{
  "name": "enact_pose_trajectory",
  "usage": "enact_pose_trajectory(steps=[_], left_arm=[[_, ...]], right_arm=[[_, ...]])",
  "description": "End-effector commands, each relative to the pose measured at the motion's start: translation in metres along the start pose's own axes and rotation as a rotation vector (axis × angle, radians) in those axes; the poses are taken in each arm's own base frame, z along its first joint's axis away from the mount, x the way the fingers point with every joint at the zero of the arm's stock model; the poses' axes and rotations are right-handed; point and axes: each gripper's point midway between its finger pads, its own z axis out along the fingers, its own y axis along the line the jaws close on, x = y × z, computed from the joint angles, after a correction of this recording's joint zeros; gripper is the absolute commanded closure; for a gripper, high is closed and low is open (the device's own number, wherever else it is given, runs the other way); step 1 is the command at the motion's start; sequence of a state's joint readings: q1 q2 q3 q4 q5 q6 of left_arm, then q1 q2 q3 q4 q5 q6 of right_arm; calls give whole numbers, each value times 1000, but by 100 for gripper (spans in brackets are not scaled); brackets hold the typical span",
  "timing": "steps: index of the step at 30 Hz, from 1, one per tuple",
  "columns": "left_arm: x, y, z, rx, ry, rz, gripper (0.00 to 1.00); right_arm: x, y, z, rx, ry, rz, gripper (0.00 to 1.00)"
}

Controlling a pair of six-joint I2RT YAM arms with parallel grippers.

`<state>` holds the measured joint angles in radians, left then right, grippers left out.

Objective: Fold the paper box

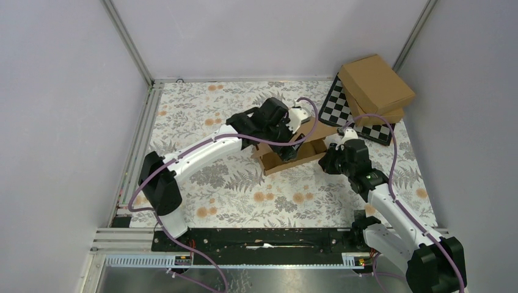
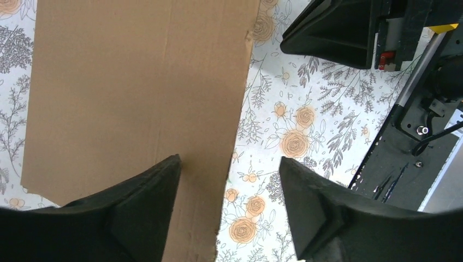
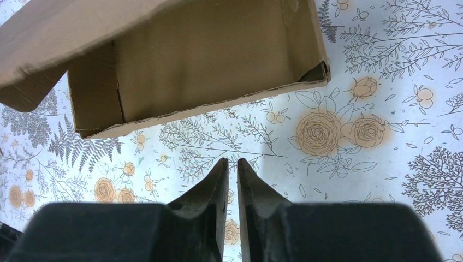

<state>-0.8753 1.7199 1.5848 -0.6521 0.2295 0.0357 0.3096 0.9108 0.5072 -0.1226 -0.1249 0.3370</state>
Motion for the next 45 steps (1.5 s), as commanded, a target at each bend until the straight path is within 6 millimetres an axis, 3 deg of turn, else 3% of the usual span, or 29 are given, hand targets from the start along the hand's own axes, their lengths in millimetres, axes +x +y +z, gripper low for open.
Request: enact_pose_trajectory(steps=[1, 3, 6, 14, 19, 22, 27, 30, 32, 33, 37, 42, 45], left_arm=[[-18, -1, 5, 18, -46, 41, 33], [-14, 1, 11, 20, -29, 34, 41], [-2, -2, 22, 44, 5, 15, 43], [52, -11, 63, 108, 82, -124, 36], [92, -12, 86, 113, 194, -219, 32], [86, -10, 77, 89, 168, -226, 31], [32, -11, 33, 82, -45, -258, 23], [18, 11, 6, 0, -172, -327, 18], [23, 42, -10, -64, -261, -439, 16], [35, 56, -15, -77, -293, -504, 15], [65, 103, -33, -99, -438, -719, 10], [86, 111, -20, -98, -410, -772, 13], [93, 112, -13, -62, -417, -807, 16]], right_arm=[[-17, 14, -4, -49, -38, -25, 76], [-22, 18, -8, -61, -48, -25, 59], [-32, 20, -18, -53, -80, -34, 39], [-68, 24, -52, -36, -247, -72, 28], [-73, 24, -48, -18, -236, -25, 22], [-82, 30, -38, -26, -215, 8, 18], [-103, 8, -8, 86, -164, 37, 9], [-121, 1, 6, 77, -169, 122, 7], [-127, -3, 21, 80, -156, 157, 7], [-129, -5, 30, 87, -149, 162, 8], [-115, -29, 68, 139, -73, 169, 7], [-79, -57, 94, 217, 53, 97, 10], [-64, -57, 99, 196, 95, 100, 20]])
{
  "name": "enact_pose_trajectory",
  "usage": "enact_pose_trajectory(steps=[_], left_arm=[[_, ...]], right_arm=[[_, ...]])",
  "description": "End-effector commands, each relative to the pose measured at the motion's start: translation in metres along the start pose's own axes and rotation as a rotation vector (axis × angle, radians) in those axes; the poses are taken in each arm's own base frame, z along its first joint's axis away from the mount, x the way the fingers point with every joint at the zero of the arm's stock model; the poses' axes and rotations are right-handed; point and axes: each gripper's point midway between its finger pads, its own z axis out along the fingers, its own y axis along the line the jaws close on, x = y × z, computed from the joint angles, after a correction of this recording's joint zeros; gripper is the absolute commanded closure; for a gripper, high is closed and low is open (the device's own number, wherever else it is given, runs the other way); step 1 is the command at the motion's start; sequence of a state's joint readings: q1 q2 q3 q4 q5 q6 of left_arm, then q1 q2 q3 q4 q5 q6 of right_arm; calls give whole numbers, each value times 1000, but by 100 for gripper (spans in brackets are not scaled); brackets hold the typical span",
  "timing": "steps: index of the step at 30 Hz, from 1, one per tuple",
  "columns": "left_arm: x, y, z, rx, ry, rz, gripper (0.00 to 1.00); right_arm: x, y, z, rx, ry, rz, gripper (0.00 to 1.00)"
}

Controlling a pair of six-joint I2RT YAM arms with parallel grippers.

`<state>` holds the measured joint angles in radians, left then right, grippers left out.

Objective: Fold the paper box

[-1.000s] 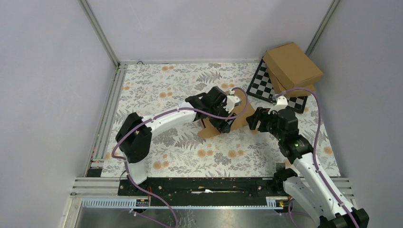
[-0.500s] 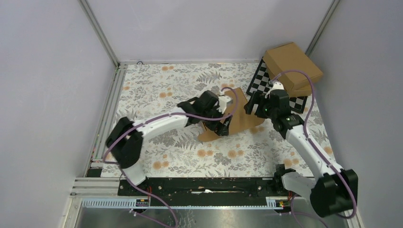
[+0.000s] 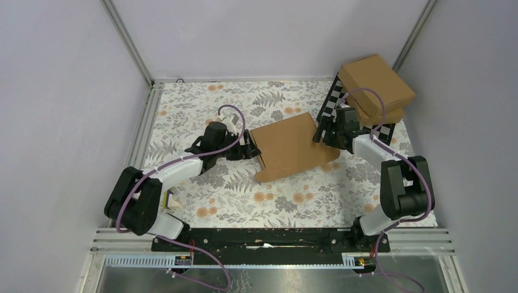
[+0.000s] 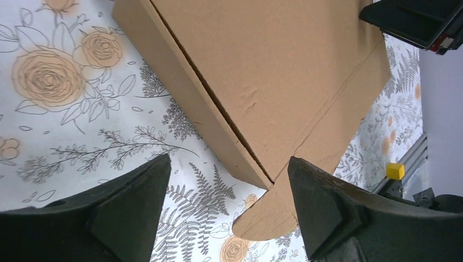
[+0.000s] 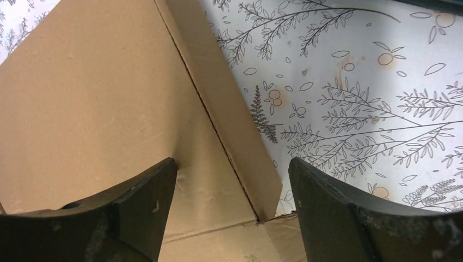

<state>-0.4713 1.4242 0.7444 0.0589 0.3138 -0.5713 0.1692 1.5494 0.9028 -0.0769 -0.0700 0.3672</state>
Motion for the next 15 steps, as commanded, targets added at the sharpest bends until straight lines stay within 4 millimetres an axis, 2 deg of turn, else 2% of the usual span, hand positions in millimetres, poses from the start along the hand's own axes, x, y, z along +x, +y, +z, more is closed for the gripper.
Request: enact_pose_trajectory(steps=[1, 6, 10, 15], left_arm=[[-21, -22, 5, 146, -86, -37, 18], [-25, -13, 5, 144, -103, -56, 24], [-29, -3, 1, 101, -128, -56, 25], [-29, 10, 0, 38, -143, -49, 27]], right_arm=[[-3, 5, 4, -44, -10, -40, 24], [17, 25, 0, -177, 59, -30, 53], [41, 35, -13, -235, 100, -6, 56], [84, 47, -42, -279, 129, -10, 56]])
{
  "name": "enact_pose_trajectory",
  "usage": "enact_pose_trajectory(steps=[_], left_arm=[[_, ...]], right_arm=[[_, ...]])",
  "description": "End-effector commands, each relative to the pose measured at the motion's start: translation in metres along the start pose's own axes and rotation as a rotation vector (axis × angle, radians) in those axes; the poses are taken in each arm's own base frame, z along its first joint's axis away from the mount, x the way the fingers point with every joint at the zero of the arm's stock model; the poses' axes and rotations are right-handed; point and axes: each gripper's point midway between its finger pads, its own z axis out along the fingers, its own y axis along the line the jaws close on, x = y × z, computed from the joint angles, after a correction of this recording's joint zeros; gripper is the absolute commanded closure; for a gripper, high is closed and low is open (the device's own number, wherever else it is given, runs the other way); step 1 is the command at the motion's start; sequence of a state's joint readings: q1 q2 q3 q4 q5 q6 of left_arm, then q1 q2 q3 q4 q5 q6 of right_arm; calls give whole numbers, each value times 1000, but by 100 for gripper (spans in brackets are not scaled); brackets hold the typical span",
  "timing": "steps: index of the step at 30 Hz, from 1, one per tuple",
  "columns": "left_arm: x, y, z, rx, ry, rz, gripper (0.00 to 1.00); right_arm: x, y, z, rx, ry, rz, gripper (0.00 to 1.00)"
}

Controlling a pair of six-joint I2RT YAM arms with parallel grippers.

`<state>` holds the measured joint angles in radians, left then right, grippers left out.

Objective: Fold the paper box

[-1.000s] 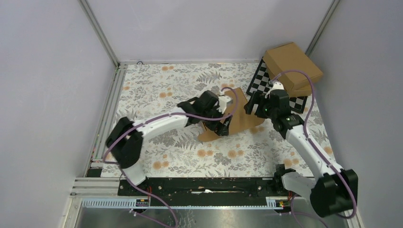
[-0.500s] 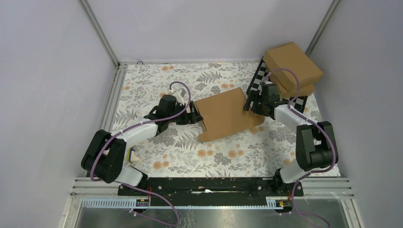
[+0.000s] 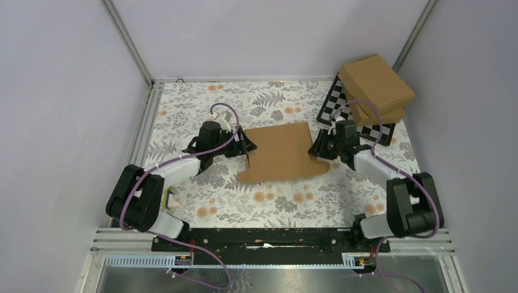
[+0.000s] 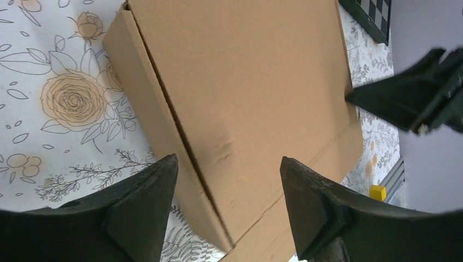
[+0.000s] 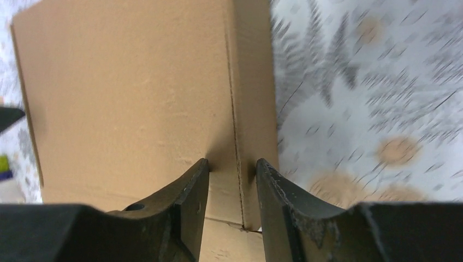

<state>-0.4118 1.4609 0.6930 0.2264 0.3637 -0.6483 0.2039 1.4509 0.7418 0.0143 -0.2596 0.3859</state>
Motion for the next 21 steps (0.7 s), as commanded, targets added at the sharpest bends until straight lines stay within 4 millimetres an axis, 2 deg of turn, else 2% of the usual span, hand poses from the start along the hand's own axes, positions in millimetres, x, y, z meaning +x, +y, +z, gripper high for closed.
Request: enact_pose_trajectory(steps=[1, 3, 6, 11, 14, 17, 21], left_arm=[[-16, 1, -6, -21, -79, 45, 27], [-18, 6, -7, -48, -87, 55, 28], [-20, 10, -9, -71, -102, 57, 30], [-31, 15, -26, -134, -186, 59, 31], [-36, 16, -48, -170, -250, 60, 29], [-34, 15, -68, -184, -290, 45, 22], [-26, 18, -88, -190, -328, 24, 2]], right_arm=[[46, 25, -25, -87, 58, 6, 55], [58, 29, -36, -107, 47, 4, 50], [52, 26, -50, -74, -4, -18, 37], [18, 20, -66, 14, -116, -68, 16], [-4, 21, -71, 54, -182, -54, 10], [-24, 16, -74, 123, -232, -13, 1], [-42, 16, -76, 196, -243, 93, 0]])
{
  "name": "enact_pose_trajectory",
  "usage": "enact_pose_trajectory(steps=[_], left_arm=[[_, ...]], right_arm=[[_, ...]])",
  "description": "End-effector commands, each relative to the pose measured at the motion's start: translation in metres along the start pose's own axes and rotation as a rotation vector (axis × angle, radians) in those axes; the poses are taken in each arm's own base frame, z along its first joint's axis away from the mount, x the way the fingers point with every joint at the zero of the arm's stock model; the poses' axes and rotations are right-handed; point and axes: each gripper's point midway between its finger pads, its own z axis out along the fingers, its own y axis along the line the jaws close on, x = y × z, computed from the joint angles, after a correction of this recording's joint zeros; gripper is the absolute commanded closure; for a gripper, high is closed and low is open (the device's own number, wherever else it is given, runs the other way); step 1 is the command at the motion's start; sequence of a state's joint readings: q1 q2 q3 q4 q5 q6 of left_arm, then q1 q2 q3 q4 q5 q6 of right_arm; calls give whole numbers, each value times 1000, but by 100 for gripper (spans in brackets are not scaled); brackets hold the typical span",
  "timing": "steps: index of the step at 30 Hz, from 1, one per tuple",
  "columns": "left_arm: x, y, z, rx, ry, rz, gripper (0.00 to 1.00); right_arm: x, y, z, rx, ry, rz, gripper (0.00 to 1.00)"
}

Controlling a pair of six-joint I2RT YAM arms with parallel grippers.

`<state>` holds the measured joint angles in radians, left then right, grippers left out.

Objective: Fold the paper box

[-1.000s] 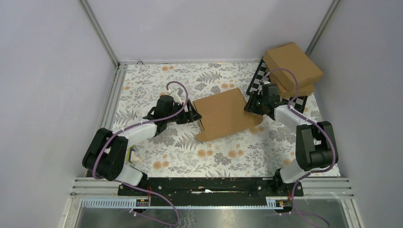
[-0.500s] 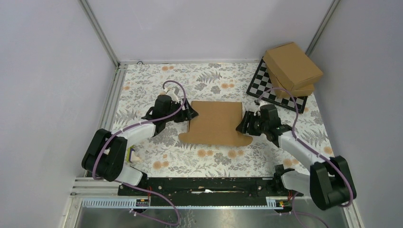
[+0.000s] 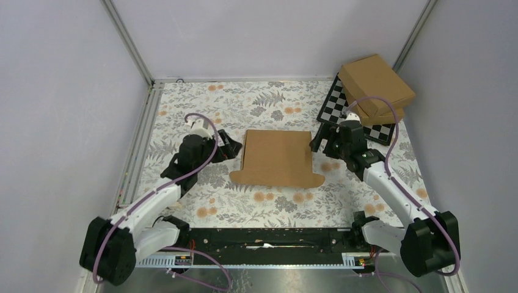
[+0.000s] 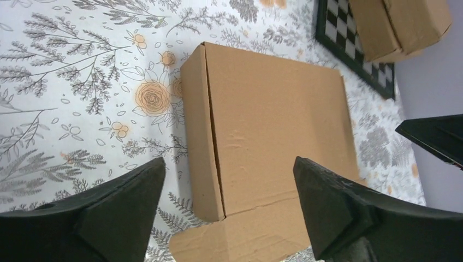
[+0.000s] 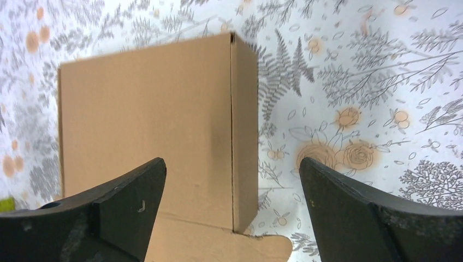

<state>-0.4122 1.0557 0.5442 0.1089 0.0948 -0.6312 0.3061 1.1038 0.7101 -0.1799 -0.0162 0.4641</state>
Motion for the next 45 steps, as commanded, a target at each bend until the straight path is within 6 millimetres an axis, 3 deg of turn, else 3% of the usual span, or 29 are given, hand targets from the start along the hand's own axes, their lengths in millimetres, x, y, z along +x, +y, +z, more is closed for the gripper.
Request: enact_pose_trajectory(steps=[1, 5, 10, 15, 23, 28, 31, 35, 42, 45], left_arm=[[-3, 17, -19, -72, -65, -30, 1], [-6, 46, -34, -215, -110, -145, 1], [8, 29, -41, -126, -2, -147, 1], [29, 15, -57, -100, 149, -192, 1], [77, -2, -83, -16, 353, -342, 2], [87, -1, -87, 13, 351, -362, 3], [92, -5, -83, 52, 368, -388, 2], [92, -7, -74, 61, 395, -387, 2], [74, -4, -68, 41, 380, -337, 1], [75, 1, -63, 38, 397, -350, 1]], right_arm=[[-34, 0, -1, 95, -54, 93, 0], [-42, 23, 5, -34, -54, 3, 0], [-65, 65, 16, -206, -37, -108, 0], [-55, 97, 60, -338, 186, -150, 0], [-39, 94, 121, -390, 289, -304, 7], [-25, 85, 146, -386, 338, -320, 9], [-8, 85, 141, -409, 396, -277, 14], [26, 64, 122, -331, 469, -178, 19], [82, 33, 67, -255, 446, -56, 27], [97, 15, 45, -197, 409, -33, 26]])
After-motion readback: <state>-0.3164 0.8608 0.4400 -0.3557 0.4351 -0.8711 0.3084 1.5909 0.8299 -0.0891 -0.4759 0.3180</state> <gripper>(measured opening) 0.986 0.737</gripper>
